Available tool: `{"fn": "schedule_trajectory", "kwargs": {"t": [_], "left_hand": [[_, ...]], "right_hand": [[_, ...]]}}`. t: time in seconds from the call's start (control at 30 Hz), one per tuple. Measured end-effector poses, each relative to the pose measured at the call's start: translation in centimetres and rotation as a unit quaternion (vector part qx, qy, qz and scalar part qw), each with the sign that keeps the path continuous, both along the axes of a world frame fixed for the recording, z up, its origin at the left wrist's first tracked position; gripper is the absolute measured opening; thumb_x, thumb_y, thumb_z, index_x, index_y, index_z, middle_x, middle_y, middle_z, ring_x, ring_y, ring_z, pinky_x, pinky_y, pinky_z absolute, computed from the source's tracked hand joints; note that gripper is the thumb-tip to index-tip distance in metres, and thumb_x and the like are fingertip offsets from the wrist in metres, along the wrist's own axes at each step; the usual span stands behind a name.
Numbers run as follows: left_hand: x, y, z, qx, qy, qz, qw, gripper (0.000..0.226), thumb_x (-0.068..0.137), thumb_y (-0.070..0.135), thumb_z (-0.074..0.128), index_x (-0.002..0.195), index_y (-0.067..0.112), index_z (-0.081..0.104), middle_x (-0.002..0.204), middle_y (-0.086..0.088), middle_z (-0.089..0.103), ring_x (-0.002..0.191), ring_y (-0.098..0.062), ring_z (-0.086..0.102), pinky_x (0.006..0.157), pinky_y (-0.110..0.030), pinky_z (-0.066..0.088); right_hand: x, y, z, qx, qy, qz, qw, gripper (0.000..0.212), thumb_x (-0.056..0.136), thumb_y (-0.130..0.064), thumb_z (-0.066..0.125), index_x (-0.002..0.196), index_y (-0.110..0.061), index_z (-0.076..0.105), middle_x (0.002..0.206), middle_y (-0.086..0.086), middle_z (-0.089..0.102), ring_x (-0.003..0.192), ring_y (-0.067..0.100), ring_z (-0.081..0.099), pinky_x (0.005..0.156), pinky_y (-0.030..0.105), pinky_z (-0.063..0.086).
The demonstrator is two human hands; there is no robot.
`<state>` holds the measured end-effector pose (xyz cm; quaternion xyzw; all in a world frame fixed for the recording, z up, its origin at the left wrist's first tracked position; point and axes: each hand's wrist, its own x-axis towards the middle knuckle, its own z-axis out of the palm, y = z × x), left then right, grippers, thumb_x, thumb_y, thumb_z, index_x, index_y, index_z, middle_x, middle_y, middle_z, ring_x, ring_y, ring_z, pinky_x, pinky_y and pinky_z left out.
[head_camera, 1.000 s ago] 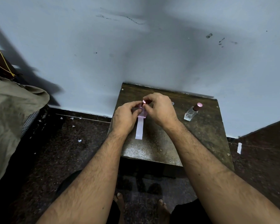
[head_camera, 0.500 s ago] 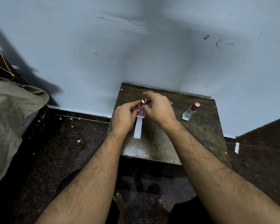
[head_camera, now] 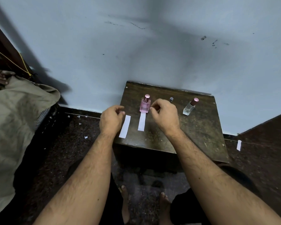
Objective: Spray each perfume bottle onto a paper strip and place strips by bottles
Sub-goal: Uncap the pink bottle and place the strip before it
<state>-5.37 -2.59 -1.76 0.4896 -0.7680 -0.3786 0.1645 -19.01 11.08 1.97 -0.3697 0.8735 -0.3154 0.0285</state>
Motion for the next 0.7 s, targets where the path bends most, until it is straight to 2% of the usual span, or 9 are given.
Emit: {"fn": "schedule_trajectory", "kwargs": {"t": [0.13,0.3,0.47,0.7], "left_hand": [[2.6,0.9,0.1,0.023,-0.038,-0.001,0.999,0.019,0.086,0.028,0.068,0.103,0.029,0.073,0.102,0.004,0.073,0.101,-0.020,0.065,0.091,-0.035,0.051],[5.7,2.0,0.8,0.034,-0.061,0.007,0.998,0.014,0.084,0.029,0.070,0.097,0.032,0.073,0.096,0.008,0.074,0.098,-0.017,0.066,0.089,-0.035,0.052],[7.1,3.4,1.6,0.024,-0.074,0.003,0.997,0.014,0.085,0.030,0.068,0.098,0.035,0.072,0.095,0.009,0.073,0.095,-0.016,0.065,0.086,-0.034,0.052],[7.1,4.7,1.8,0.012,-0.103,-0.006,0.995,0.021,0.088,0.030,0.066,0.108,0.033,0.070,0.106,0.003,0.071,0.104,-0.021,0.062,0.087,-0.033,0.048]], "right_hand": [[2.2,1.7,-0.8,0.032,-0.019,0.006,0.999,0.006,0.082,-0.020,0.063,0.080,-0.018,0.068,0.084,-0.002,0.069,0.076,0.015,0.061,0.073,0.029,0.049],[4.0,4.1,-1.7,0.064,-0.049,-0.001,0.997,0.005,0.082,-0.022,0.066,0.078,-0.021,0.067,0.082,-0.005,0.069,0.077,0.015,0.062,0.073,0.029,0.050],[5.1,6.0,-1.8,0.100,-0.054,-0.001,0.994,0.006,0.084,-0.023,0.066,0.079,-0.021,0.067,0.084,-0.004,0.069,0.079,0.014,0.062,0.072,0.027,0.048],[5.7,6.6,-1.8,0.100,-0.049,0.012,0.994,0.004,0.084,-0.024,0.066,0.080,-0.023,0.067,0.085,-0.005,0.069,0.080,0.015,0.063,0.072,0.031,0.053]]}}
